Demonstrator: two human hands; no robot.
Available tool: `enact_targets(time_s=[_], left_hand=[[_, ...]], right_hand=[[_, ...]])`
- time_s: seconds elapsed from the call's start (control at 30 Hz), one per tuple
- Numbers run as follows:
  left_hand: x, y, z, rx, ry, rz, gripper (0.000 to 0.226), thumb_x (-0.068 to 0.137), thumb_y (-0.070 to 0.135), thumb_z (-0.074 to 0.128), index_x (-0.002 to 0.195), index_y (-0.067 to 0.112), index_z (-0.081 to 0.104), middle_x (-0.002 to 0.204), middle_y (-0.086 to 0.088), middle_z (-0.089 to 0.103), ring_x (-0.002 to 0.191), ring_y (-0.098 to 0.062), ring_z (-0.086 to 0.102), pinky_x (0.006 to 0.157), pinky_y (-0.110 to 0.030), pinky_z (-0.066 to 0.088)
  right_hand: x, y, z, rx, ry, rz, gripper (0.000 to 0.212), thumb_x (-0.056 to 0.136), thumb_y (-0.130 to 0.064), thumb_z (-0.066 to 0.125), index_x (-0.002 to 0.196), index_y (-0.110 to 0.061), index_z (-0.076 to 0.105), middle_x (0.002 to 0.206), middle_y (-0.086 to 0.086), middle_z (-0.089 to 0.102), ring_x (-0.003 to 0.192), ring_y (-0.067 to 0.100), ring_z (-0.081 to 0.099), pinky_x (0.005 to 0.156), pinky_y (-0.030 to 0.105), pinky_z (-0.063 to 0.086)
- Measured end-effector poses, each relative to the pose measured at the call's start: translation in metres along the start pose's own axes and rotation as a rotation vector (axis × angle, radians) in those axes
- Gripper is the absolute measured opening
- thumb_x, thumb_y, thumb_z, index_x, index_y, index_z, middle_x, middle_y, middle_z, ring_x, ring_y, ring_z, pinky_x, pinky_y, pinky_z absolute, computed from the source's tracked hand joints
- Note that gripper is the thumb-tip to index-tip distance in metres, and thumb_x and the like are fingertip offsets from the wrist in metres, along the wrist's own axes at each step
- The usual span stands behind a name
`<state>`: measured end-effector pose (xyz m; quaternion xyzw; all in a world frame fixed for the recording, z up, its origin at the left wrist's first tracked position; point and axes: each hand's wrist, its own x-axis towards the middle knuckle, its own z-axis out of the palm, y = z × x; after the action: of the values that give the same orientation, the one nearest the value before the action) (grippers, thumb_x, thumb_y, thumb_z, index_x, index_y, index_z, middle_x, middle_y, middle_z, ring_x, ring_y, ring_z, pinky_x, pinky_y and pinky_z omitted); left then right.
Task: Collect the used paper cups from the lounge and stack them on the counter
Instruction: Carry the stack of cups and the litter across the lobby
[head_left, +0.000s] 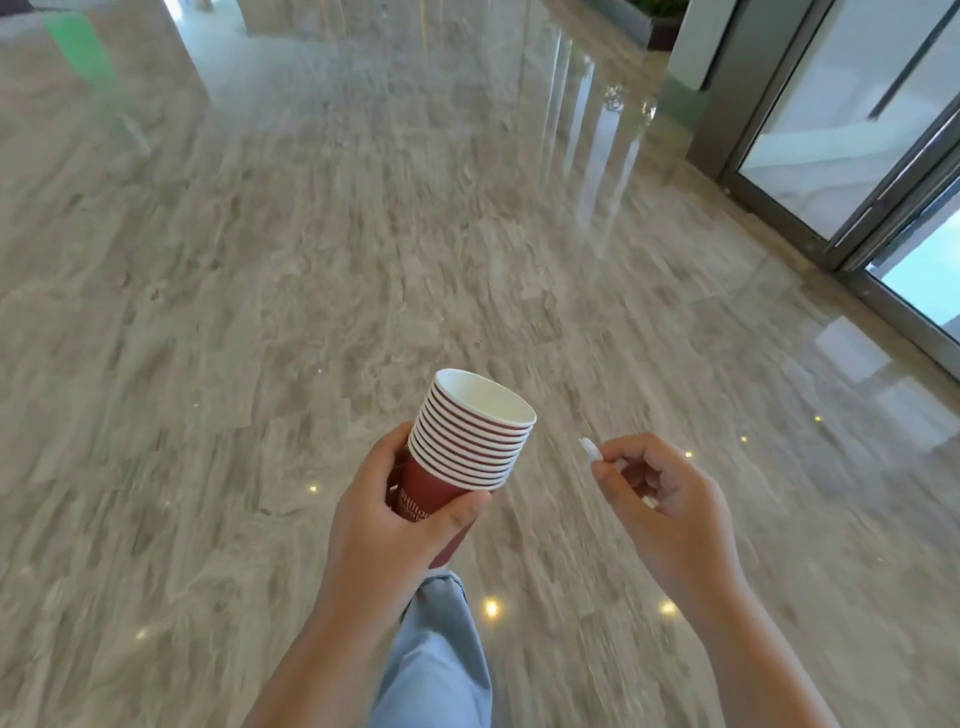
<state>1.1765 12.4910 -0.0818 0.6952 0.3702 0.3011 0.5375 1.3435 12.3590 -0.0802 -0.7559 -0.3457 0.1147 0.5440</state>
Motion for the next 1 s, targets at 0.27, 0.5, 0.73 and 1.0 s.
enact_targets(time_s=[0.27, 0.5, 0.73, 1.0], left_hand=[[0.215, -0.001, -0.032, -0.031, 0.004, 0.019, 0.061, 0.044, 0.058, 0.074, 0.102, 0.049, 0.056, 0.097, 0.026, 0.065, 0.087, 0.003, 0.063, 0.065, -0.013, 0.049], [0.361, 0.002, -0.031, -0.032, -0.005, 0.056, 0.059, 0.047, 0.058, 0.074, 0.101, 0.051, 0.055, 0.098, 0.027, 0.064, 0.087, 0.005, 0.062, 0.066, -0.007, 0.047], [0.493, -0.024, -0.016, -0.064, -0.007, -0.031, 0.067, 0.044, 0.057, 0.076, 0.106, 0.039, 0.058, 0.095, 0.023, 0.067, 0.085, 0.001, 0.065, 0.063, -0.013, 0.050], [0.698, -0.002, 0.016, 0.006, 0.001, 0.012, 0.059, 0.044, 0.061, 0.074, 0.099, 0.051, 0.055, 0.094, 0.027, 0.065, 0.085, 0.003, 0.064, 0.064, -0.018, 0.049]], right_hand=[[0.198, -0.030, 0.088, 0.019, 0.014, -0.034, 0.025, 0.077, -0.008, 0.068, 0.069, -0.030, 0.061, 0.067, -0.013, 0.058, 0.059, 0.006, 0.050, 0.057, 0.011, 0.039], [0.327, -0.017, 0.143, 0.009, 0.009, -0.014, 0.025, 0.077, -0.009, 0.068, 0.070, -0.032, 0.061, 0.066, -0.016, 0.058, 0.058, 0.008, 0.049, 0.056, 0.012, 0.039], [0.451, 0.024, 0.182, -0.016, 0.003, 0.017, 0.028, 0.077, -0.011, 0.069, 0.075, -0.038, 0.061, 0.066, -0.021, 0.060, 0.058, 0.003, 0.051, 0.055, 0.007, 0.038], [0.656, 0.046, 0.203, 0.011, 0.049, -0.011, 0.025, 0.077, -0.013, 0.069, 0.072, -0.035, 0.061, 0.069, -0.014, 0.061, 0.060, 0.007, 0.052, 0.056, 0.009, 0.039]])
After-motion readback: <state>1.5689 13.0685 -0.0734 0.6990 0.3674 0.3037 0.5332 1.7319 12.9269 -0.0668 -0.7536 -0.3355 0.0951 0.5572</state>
